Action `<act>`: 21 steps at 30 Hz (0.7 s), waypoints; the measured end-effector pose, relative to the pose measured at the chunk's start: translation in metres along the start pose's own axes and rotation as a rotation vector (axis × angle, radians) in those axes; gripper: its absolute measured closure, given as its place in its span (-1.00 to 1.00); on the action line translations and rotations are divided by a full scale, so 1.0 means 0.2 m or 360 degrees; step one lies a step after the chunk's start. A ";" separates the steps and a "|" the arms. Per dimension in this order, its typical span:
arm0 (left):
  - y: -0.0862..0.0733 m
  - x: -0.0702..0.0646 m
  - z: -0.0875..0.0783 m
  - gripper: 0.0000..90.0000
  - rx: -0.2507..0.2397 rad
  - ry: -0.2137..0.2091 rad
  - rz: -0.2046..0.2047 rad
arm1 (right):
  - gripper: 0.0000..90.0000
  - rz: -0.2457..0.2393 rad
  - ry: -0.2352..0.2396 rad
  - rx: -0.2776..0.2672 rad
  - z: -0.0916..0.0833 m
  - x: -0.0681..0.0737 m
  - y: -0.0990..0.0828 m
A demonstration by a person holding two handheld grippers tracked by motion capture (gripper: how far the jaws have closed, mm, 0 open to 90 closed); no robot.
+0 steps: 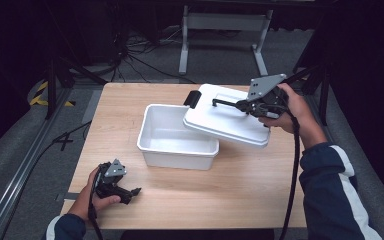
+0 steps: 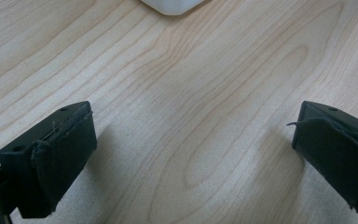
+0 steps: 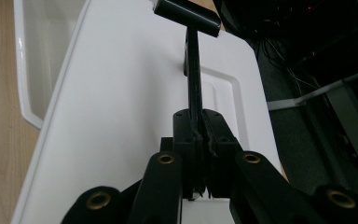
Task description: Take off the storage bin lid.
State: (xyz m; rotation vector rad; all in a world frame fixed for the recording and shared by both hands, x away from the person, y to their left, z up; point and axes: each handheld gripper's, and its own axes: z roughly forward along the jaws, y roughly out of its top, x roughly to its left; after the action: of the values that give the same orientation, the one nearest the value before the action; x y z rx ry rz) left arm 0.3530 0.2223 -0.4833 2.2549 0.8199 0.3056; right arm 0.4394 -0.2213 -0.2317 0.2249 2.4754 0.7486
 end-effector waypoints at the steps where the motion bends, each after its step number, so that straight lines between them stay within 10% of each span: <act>1: 0.00 0.00 0.00 -1.00 0.0002 0.0003 0.0008 | 0.89 0.0008 -0.0009 0.0001 -0.01 -0.01 -0.02; 21: 0.00 0.00 0.00 -1.00 0.0004 0.0014 -0.0006 | 0.89 0.0173 -0.0123 0.0032 -0.17 -0.04 -0.33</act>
State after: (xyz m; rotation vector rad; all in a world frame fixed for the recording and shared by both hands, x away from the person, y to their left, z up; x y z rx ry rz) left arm 0.3525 0.2219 -0.4831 2.2558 0.8291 0.3128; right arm 0.4270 -0.2944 -0.2415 0.3917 2.4137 0.7454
